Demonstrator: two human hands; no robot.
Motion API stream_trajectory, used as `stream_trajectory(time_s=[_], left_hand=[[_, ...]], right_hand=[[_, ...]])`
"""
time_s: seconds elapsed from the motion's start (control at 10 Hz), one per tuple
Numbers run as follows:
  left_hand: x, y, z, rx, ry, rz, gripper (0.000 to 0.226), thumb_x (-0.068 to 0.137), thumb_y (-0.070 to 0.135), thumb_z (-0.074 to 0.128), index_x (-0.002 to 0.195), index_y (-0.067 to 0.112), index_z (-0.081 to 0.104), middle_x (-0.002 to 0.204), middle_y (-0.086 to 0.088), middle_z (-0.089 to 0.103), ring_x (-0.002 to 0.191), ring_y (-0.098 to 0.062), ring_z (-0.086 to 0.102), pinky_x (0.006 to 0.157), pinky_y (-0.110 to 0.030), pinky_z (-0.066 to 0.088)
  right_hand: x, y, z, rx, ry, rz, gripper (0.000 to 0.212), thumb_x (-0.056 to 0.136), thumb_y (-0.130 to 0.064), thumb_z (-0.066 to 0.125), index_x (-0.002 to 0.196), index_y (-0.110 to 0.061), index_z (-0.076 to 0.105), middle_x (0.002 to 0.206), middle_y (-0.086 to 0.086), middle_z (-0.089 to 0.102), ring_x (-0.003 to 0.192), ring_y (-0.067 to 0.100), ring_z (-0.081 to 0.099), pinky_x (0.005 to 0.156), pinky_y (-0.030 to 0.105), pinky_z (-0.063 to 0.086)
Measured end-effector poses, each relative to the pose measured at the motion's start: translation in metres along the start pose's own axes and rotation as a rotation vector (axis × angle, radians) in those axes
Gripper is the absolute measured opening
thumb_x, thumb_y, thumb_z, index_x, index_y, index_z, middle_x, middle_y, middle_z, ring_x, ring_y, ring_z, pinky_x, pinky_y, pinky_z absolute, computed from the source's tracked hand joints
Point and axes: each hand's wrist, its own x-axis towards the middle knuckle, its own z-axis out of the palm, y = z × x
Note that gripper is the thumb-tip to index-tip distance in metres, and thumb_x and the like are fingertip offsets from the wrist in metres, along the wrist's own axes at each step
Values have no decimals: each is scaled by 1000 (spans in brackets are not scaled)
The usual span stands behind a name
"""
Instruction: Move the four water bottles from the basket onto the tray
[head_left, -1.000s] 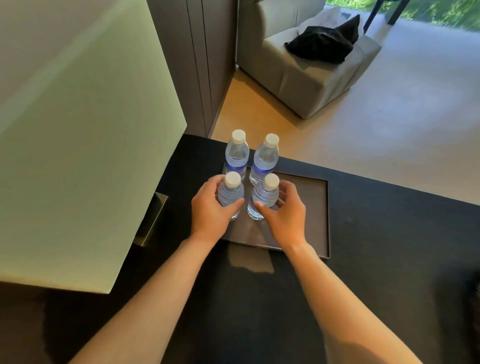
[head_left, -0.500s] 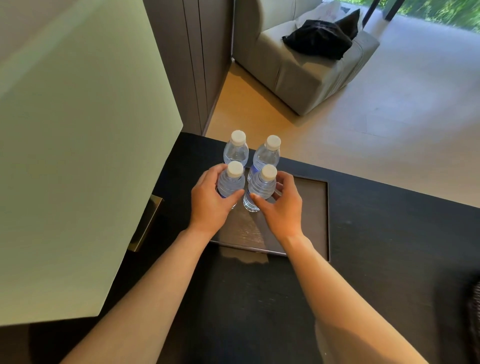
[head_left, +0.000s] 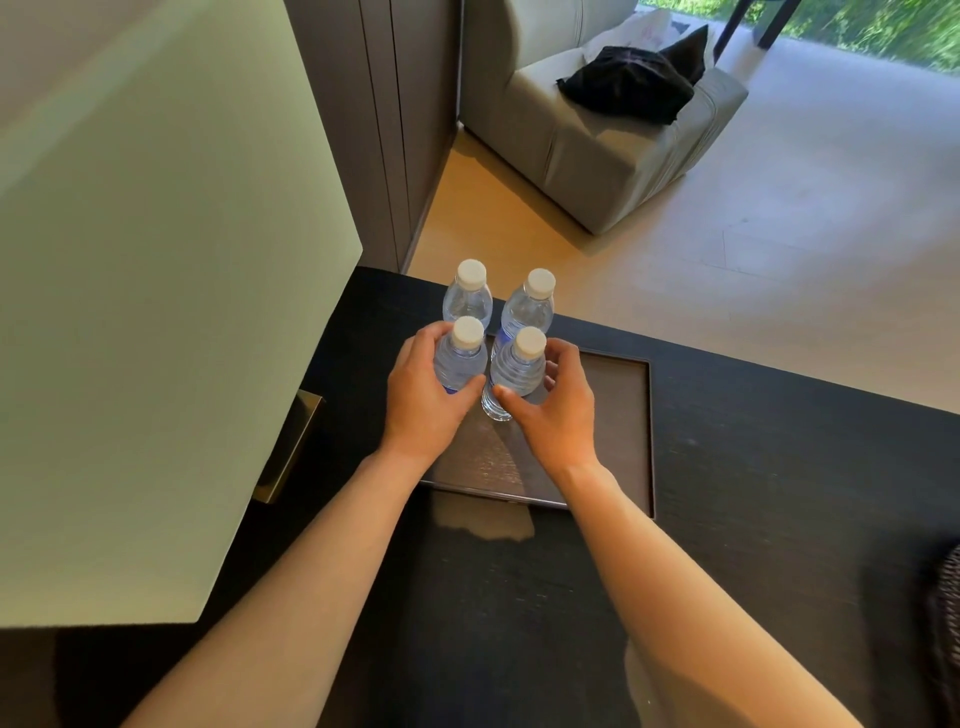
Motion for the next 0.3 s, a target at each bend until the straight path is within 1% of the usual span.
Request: stream_trajectory(time_s=[0.1,0.2,0.3], left_hand=[[-4,3,3,18,16,-50,74,79,19,87,143,22,49,138,-2,57,122,-3,48,89,-5,36],[-15,13,0,9,38,-105,85,80,18,86,151,19,40,146,-6,52,133,-12,48,101,-19,37],[-35,19,-3,5,58,-147,87,82,19,85,154,17,37,151,-9,49,141,-20,46,104,-24,35]], right_hand=[[-4,-1,-3,-15,-16,13,72,77,-26,90,136,-24,48,135,-6,61,123,9,56,100,26,47],[-12,0,-9,-26,-24,28,79,77,-29,90,142,-25,46,142,-8,58,129,9,54,105,32,48],[-30,6,-15,-34,-6,67,86,78,-36,89,148,-25,41,148,-6,54,134,11,52,108,36,48]])
